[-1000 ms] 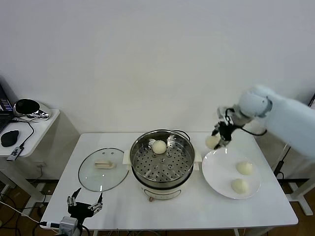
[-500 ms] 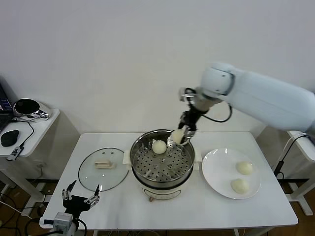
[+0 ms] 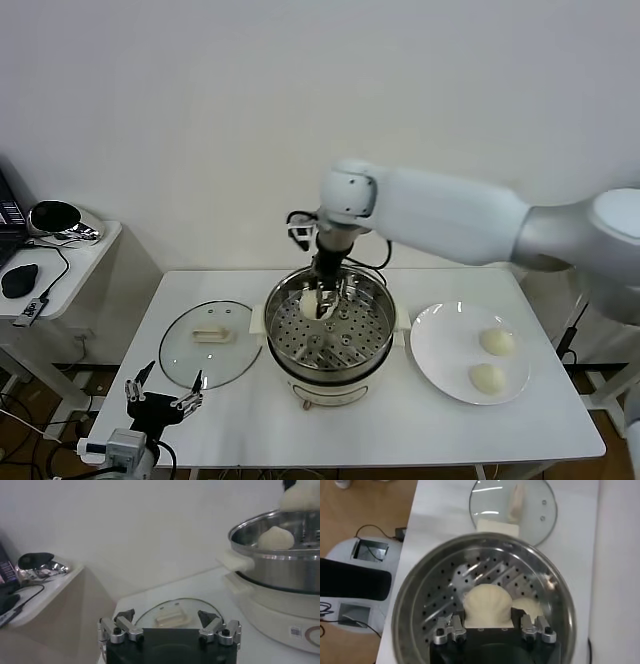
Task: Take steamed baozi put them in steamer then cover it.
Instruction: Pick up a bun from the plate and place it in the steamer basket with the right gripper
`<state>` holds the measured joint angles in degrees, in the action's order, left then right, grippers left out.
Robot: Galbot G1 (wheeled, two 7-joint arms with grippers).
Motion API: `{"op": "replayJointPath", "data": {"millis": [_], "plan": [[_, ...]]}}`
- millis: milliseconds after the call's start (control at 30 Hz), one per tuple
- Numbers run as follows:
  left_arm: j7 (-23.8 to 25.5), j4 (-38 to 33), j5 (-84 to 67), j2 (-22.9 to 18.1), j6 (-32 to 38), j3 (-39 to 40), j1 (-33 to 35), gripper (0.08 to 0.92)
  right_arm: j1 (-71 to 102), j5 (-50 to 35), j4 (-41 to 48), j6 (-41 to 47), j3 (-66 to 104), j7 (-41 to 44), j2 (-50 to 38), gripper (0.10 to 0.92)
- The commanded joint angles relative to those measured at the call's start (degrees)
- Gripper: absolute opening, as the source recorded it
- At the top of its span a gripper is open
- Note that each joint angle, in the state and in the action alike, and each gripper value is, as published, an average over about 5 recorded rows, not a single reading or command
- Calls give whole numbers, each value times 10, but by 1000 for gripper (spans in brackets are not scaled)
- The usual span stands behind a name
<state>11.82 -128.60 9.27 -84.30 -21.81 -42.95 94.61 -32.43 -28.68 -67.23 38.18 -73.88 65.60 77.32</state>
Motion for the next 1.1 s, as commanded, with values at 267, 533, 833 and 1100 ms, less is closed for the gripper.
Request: {"op": "replayJointPath", "data": {"millis": [267, 533, 833, 1100], "plan": [[1, 8, -4, 1, -1, 1, -7, 823, 50, 39, 78, 5, -14, -15, 94, 568], [1, 14, -3, 1, -1, 3, -11, 823, 64, 50, 88, 3, -10, -25, 101, 591], [3, 14, -1, 0, -2, 7, -8, 823, 48, 58, 44, 3, 19, -28, 48, 803], [7, 5, -1, 3, -5, 14, -1, 823, -47, 75, -116, -27, 63, 15, -146, 823]]}}
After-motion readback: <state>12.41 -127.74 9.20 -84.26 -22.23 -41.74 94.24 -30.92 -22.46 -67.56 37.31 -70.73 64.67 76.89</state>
